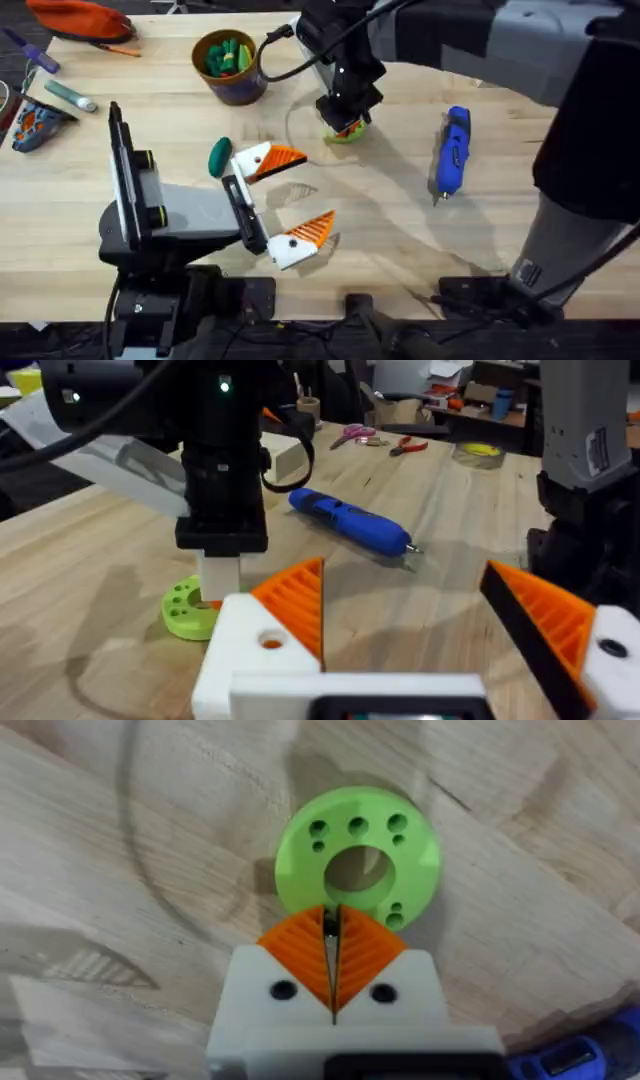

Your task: Pick up the gripper from the table and insert it into the empty holder that is missing its gripper. Then pick up a screw, insert it into the mounting hole, and use the screwdriver to tighten it. Finally, clean up the table by picking up the vegetable and placing it into the bucket.

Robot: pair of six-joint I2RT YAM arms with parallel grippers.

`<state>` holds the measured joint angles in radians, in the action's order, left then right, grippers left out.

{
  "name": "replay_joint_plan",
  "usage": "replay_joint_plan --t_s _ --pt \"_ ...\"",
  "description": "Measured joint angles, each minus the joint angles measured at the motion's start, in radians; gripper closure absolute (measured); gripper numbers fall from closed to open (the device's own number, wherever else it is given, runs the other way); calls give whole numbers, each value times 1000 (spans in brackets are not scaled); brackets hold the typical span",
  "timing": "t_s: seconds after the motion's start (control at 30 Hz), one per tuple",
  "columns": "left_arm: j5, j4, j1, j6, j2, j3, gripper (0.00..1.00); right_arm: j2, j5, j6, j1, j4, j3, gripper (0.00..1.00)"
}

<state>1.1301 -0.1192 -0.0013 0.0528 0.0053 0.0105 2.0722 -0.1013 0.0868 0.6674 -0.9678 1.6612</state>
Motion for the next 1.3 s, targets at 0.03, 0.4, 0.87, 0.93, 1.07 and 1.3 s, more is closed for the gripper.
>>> replay_joint_plan --t_s 0.03,0.4,0.87,0.93,1.07,1.3 --pt "0 0 0 0 0 0 15 0 -1 0 0 -5 3 995" --pt "0 0 0 0 0 0 15 0 -21 0 6 -30 25 995" --pt "0 0 0 0 0 0 15 -67 -37 0 6 -79 91 995" --pt "0 0 0 0 0 0 16 -80 -38 0 6 -95 111 995" --pt "0 0 0 0 0 0 15 -108 -40 -5 6 -114 132 995" --pt "0 0 0 0 0 0 15 -189 -41 -8 4 -134 133 995"
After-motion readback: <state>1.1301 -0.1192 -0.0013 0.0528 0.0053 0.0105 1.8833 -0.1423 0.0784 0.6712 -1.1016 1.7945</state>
